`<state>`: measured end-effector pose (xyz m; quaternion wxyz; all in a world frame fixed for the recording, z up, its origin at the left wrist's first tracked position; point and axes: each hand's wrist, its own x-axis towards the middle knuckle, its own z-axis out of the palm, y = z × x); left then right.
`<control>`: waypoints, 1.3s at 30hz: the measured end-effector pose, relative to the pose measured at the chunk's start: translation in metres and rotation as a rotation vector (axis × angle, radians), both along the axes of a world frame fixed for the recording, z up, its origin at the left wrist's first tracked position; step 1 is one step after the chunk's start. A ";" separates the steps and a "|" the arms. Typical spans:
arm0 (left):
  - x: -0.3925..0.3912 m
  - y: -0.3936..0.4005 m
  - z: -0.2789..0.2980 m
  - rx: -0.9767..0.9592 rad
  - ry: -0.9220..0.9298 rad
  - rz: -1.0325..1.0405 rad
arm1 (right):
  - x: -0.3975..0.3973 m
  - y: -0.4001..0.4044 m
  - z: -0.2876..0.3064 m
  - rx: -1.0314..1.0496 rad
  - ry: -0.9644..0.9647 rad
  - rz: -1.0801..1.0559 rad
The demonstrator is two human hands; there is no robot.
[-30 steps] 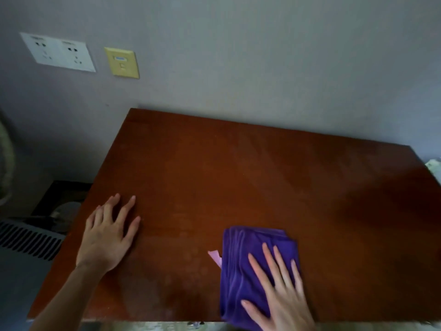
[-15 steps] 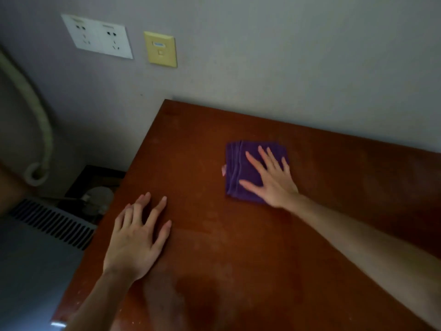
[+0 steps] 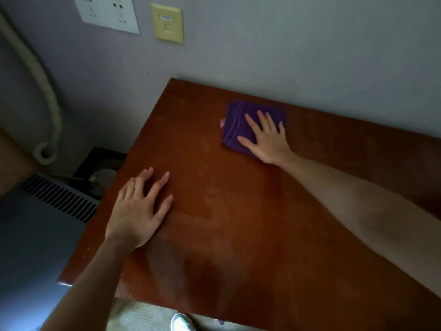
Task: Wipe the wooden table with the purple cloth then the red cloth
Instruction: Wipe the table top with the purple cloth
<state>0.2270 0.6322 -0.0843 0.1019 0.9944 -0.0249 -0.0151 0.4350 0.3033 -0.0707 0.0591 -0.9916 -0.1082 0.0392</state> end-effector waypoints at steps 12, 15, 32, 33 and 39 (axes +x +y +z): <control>0.004 0.001 -0.001 -0.020 0.090 0.055 | -0.390 -0.131 -0.010 -0.092 -0.038 -0.110; 0.001 -0.002 0.006 -0.018 0.066 0.057 | -0.383 -0.128 -0.011 -0.099 0.000 -0.137; 0.001 -0.004 0.005 0.023 0.012 0.023 | 0.015 0.007 -0.005 -0.018 0.017 0.164; 0.002 -0.003 0.004 0.021 0.018 0.025 | 0.039 0.023 -0.005 -0.010 0.019 0.174; 0.002 -0.003 0.001 0.008 -0.015 0.026 | 0.119 0.081 -0.008 0.023 -0.003 0.082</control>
